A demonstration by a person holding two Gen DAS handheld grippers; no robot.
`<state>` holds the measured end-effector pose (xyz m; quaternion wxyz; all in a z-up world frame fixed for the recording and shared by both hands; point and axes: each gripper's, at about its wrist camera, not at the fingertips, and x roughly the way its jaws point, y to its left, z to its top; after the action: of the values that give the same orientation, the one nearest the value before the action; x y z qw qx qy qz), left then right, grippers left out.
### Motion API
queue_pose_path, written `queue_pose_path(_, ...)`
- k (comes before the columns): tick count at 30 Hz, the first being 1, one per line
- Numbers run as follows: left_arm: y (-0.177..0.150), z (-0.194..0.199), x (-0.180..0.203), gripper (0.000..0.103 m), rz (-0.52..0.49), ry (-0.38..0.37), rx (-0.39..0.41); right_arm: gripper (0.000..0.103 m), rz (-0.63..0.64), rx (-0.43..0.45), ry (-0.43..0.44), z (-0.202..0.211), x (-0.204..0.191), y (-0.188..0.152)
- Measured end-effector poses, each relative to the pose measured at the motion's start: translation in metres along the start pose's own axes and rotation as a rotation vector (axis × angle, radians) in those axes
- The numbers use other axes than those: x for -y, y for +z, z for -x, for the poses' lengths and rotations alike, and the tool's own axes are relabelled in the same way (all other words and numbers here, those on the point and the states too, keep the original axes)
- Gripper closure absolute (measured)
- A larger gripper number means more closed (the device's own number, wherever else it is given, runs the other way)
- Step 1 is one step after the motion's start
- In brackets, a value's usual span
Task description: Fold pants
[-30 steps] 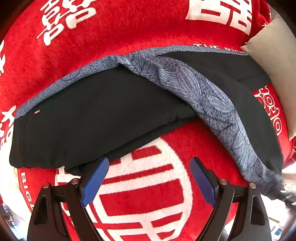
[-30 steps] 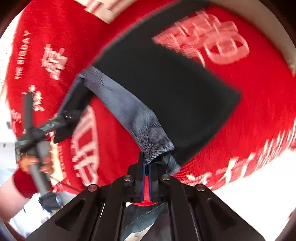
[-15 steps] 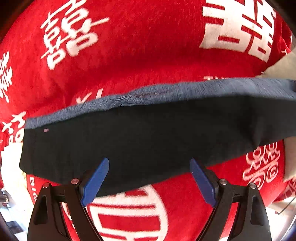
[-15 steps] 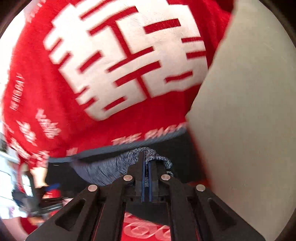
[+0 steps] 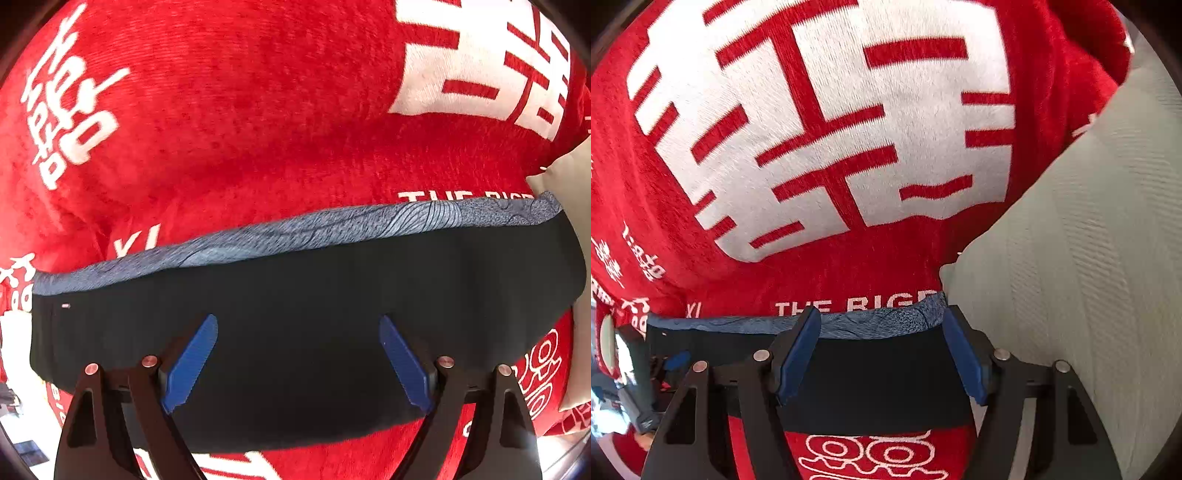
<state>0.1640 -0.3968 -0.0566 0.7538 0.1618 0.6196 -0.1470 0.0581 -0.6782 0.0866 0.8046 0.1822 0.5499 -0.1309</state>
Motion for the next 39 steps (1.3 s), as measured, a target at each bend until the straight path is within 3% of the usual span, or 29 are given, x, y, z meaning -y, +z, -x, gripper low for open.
queue_pose_path(4,0.006,-0.013,0.009,0.013,-0.013,0.005,-0.009,0.066,0.061,-0.012,-0.028,-0.005,-0.012,-0.020)
queue_pose_path(6,0.008,-0.021,0.015,0.013,-0.011,0.005,-0.019,0.074,0.088,-0.071,-0.039,-0.026,-0.016,-0.030)
queue_pose_path(11,0.009,-0.043,0.024,0.013,-0.017,0.028,-0.039,0.076,0.126,-0.120,-0.163,-0.086,-0.006,-0.039)
queue_pose_path(14,0.006,-0.047,0.026,0.007,-0.040,0.042,-0.029,0.089,0.141,-0.193,-0.218,-0.121,0.008,-0.046)
queue_pose_path(17,0.003,-0.040,0.018,0.007,-0.045,0.027,-0.053,0.089,0.272,-0.157,-0.293,-0.118,-0.006,-0.058)
queue_pose_path(20,0.002,-0.016,-0.011,0.007,0.005,0.075,0.027,0.084,0.272,-0.176,-0.310,-0.111,-0.008,-0.065)
queue_pose_path(23,0.011,-0.016,-0.050,0.007,0.101,0.115,0.029,0.075,0.216,-0.155,-0.251,-0.090,-0.011,-0.075)
queue_pose_path(25,0.020,-0.032,-0.079,0.007,0.178,0.176,-0.003,0.059,0.222,-0.135,-0.210,-0.085,-0.021,-0.080)
queue_pose_path(27,0.027,-0.052,-0.100,0.007,0.247,0.196,-0.033,0.051,0.235,-0.135,-0.193,-0.090,-0.031,-0.084)
queue_pose_path(28,0.028,-0.066,-0.109,0.007,0.270,0.204,-0.064,0.051,0.240,-0.144,-0.192,-0.093,-0.032,-0.084)
queue_pose_path(29,0.029,-0.078,-0.113,0.000,0.283,0.203,-0.075,0.051,0.246,-0.163,-0.198,-0.100,-0.032,-0.087)
queue_pose_path(31,0.031,-0.077,-0.118,0.000,0.283,0.214,-0.031,0.052,0.238,-0.189,-0.204,-0.112,-0.027,-0.094)
queue_pose_path(35,0.031,-0.062,-0.120,0.000,0.278,0.224,-0.027,0.051,0.197,-0.167,-0.196,-0.096,-0.018,-0.097)
queue_pose_path(37,0.020,-0.047,-0.118,0.000,0.261,0.216,-0.022,0.051,0.161,-0.166,-0.159,-0.087,-0.014,-0.099)
queue_pose_path(39,0.004,-0.030,-0.117,0.000,0.242,0.194,-0.014,0.051,0.079,-0.158,-0.054,-0.071,-0.009,-0.106)
